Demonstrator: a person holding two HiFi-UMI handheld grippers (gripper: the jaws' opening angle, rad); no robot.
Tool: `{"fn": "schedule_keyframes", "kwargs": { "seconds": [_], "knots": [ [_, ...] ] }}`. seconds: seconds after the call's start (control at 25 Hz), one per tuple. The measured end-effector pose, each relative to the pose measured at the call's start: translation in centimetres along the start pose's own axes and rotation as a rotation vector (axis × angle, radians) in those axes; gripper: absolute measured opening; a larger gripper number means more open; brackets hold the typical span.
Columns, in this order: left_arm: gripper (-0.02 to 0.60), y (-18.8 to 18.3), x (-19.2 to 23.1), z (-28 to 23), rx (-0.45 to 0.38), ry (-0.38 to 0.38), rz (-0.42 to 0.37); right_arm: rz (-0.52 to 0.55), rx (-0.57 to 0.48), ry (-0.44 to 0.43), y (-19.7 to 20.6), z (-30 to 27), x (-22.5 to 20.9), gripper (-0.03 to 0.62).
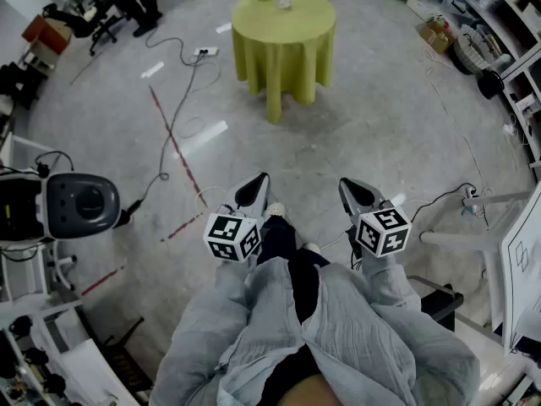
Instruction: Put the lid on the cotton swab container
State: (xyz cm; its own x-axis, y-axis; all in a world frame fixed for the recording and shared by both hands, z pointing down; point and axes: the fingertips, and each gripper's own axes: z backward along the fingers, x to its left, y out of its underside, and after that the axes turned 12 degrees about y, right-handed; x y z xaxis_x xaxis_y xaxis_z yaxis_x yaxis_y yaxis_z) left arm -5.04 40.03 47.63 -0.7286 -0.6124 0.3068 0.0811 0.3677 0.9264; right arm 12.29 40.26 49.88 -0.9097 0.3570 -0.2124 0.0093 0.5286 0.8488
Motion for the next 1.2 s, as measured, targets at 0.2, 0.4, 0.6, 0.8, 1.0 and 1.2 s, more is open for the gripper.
{"fn": "schedule_keyframes", "kwargs": {
  "seconds": [0.2,0.4,0.6,0.8,1.0,1.2],
  "knots": [
    [0.018,0.8,-1.6,2.1,-0.02,-0.032,0.011,0.019,-0.043,-0.01,0.2,2.0,0.5,0.002],
    [0.018,1.8,-2.9,2.9,0.005,-0.056,-0.022,0.023,-0.073,-0.006,0.2,3.2,0.6,0.002],
    [0.018,2.6,-4.4,2.6,0.021,-0.052,-0.021,0.026,-0.093,0.008,0.2,4.8,-0.2,0.002],
    [0.018,3.4,-5.9,1.7,0.033,-0.028,-0.022,0.014,-0.078,0.016,1.3,5.5,-1.0,0.002],
    [0.018,3.3,-5.2,1.2,0.038,-0.021,-0.027,-0.003,-0.076,0.026,1.7,4.9,-1.4,0.002],
    [0.018,2.1,-3.5,-0.3,0.035,-0.014,-0.037,0.001,-0.085,0.029,0.4,3.5,-1.7,0.002]
  ]
}}
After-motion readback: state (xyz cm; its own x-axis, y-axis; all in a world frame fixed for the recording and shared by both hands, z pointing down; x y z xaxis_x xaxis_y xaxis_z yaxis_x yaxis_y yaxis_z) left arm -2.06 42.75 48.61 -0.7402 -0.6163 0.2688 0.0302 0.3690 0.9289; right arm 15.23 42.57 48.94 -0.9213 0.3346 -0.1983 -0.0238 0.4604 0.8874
